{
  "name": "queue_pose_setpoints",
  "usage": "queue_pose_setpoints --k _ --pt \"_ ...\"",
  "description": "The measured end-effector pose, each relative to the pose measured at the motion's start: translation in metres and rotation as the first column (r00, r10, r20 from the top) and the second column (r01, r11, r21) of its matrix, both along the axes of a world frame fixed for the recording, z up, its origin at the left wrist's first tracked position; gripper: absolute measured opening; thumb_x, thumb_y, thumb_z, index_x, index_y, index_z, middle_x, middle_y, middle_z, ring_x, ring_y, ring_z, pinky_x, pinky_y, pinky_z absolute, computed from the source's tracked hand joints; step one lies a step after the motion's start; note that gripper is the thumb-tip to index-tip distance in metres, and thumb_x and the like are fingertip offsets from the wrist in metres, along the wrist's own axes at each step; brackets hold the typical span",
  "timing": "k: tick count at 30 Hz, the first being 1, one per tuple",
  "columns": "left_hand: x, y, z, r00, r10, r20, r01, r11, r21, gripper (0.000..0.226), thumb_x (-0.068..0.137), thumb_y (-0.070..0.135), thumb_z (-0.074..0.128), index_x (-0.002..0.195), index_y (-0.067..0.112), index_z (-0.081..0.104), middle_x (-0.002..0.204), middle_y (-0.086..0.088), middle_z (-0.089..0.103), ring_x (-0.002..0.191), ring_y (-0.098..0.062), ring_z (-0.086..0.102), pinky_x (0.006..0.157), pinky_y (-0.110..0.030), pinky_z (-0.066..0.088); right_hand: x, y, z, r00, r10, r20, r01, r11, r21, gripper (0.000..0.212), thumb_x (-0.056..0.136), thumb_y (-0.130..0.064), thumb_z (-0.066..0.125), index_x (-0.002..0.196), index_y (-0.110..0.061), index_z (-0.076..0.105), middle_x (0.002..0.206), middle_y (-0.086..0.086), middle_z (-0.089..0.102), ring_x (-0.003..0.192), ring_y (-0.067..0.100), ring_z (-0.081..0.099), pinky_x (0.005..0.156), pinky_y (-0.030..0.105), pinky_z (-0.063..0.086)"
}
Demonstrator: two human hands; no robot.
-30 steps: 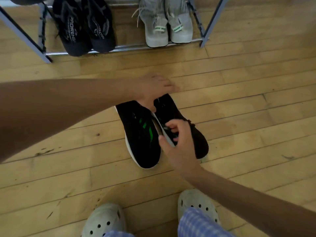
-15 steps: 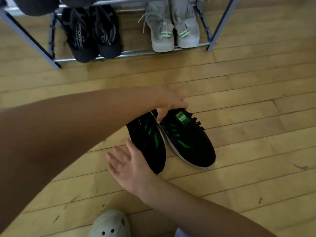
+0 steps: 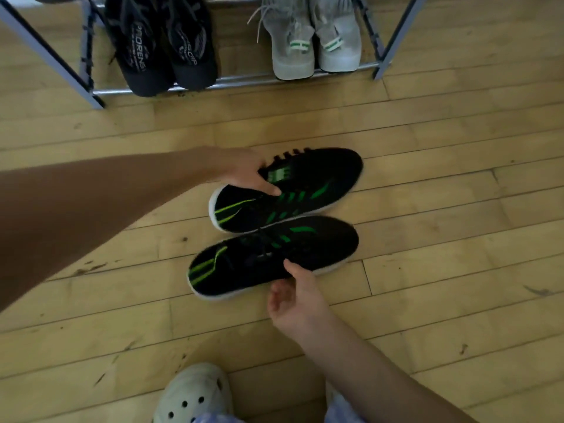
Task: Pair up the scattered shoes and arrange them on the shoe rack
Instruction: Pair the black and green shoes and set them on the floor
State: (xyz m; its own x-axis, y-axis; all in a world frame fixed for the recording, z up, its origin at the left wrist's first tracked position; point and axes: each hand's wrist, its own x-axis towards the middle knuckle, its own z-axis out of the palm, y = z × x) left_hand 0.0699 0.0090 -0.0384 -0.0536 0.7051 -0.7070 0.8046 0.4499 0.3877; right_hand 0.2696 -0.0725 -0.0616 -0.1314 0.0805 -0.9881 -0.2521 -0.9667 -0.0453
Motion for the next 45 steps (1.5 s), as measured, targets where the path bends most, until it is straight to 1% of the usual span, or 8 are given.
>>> queue_pose_setpoints --k 10,18,23,28,32,37,41,45 --pt "0.036 -0.098 -0.038 0.617 0.758 0.211 -0.779 0.626 0.026 0.048 0.086 0.043 0.061 0.118 0.008 0.063 0.083 0.001 0.065 0.064 -0.011 0.063 0.055 -0.022 0.053 0.022 0.088 -0.002 0.890 0.352 0.291 -0.457 0.672 0.583 0.009 0.093 -0.021 0.056 0.095 -0.020 0.065 0.098 0.001 0.071 0.088 0.013 0.066 0.064 0.020 0.050" --pt "0.021 -0.086 -0.023 0.935 0.283 -0.214 -0.306 0.949 -0.081 0.073 0.077 0.078 0.035 0.065 0.013 0.063 0.045 0.003 0.061 0.039 -0.011 0.057 0.049 -0.019 0.045 0.021 0.104 0.005 0.854 0.362 0.374 -0.520 0.600 0.608 0.025 0.094 -0.018 0.055 0.114 -0.007 0.064 0.098 0.003 0.069 0.083 0.010 0.065 0.060 0.017 0.052" --pt "0.003 -0.087 0.007 0.741 0.609 0.283 -0.670 0.645 0.367 0.059 0.080 0.066 0.051 0.064 0.011 0.062 0.057 -0.003 0.058 0.051 -0.014 0.052 0.059 -0.027 0.042 0.012 0.116 0.042 0.878 0.377 0.296 -0.466 0.527 0.711 0.018 0.093 -0.019 0.056 0.107 -0.014 0.066 0.102 0.004 0.072 0.095 0.016 0.069 0.081 0.028 0.057" --pt "0.001 -0.082 0.043 0.588 0.433 0.683 -0.693 0.705 0.149 0.054 0.077 0.042 0.071 0.124 0.023 0.053 0.096 -0.005 0.076 0.087 -0.012 0.073 0.075 -0.025 0.057 -0.037 0.115 0.071 0.869 0.490 0.073 -0.370 0.543 0.754 0.026 0.094 -0.021 0.055 0.115 -0.010 0.065 0.100 0.003 0.073 0.082 0.012 0.070 0.068 0.022 0.057" --pt "-0.028 -0.108 0.053 0.501 0.488 0.715 -0.798 0.581 0.162 0.075 0.053 0.035 0.086 0.122 0.024 0.058 0.085 -0.002 0.078 0.078 -0.011 0.074 0.062 -0.021 0.057 -0.085 0.102 0.068 0.759 0.648 0.070 -0.450 0.444 0.775 0.025 0.093 -0.026 0.057 0.110 -0.009 0.065 0.095 0.004 0.070 0.076 0.012 0.066 0.072 0.025 0.057" --pt "-0.074 -0.149 0.031 0.441 0.726 0.528 -0.874 0.480 0.071 0.075 0.060 0.025 0.084 0.128 0.023 0.053 0.098 -0.013 0.074 0.067 -0.008 0.073 0.054 -0.018 0.056 -0.123 0.089 0.049 0.428 0.832 0.353 -0.703 0.061 0.709 0.028 0.090 -0.026 0.062 0.113 -0.009 0.063 0.090 0.004 0.060 0.061 0.010 0.053 0.050 0.015 0.044" --pt "-0.073 -0.158 -0.017 0.480 0.835 0.267 -0.855 0.514 -0.071 0.062 0.081 0.003 0.069 0.136 0.012 0.041 0.099 -0.016 0.068 0.067 -0.017 0.069 0.052 -0.023 0.059 -0.112 0.095 0.026 0.487 0.749 0.449 -0.749 0.094 0.656 0.043 0.089 -0.017 0.060 0.131 -0.015 0.051 0.096 0.001 0.061 0.063 0.009 0.057 0.045 0.013 0.045" --pt "-0.072 -0.159 -0.032 0.676 0.734 -0.071 -0.715 0.676 0.179 0.050 0.071 0.037 0.079 0.108 0.012 0.057 0.084 -0.004 0.068 0.076 -0.021 0.065 0.073 -0.035 0.054 -0.071 0.101 0.005 0.483 0.609 0.629 -0.822 0.069 0.565 0.047 0.084 -0.017 0.063 0.128 -0.015 0.049 0.107 0.002 0.059 0.090 0.015 0.059 0.062 0.020 0.046"
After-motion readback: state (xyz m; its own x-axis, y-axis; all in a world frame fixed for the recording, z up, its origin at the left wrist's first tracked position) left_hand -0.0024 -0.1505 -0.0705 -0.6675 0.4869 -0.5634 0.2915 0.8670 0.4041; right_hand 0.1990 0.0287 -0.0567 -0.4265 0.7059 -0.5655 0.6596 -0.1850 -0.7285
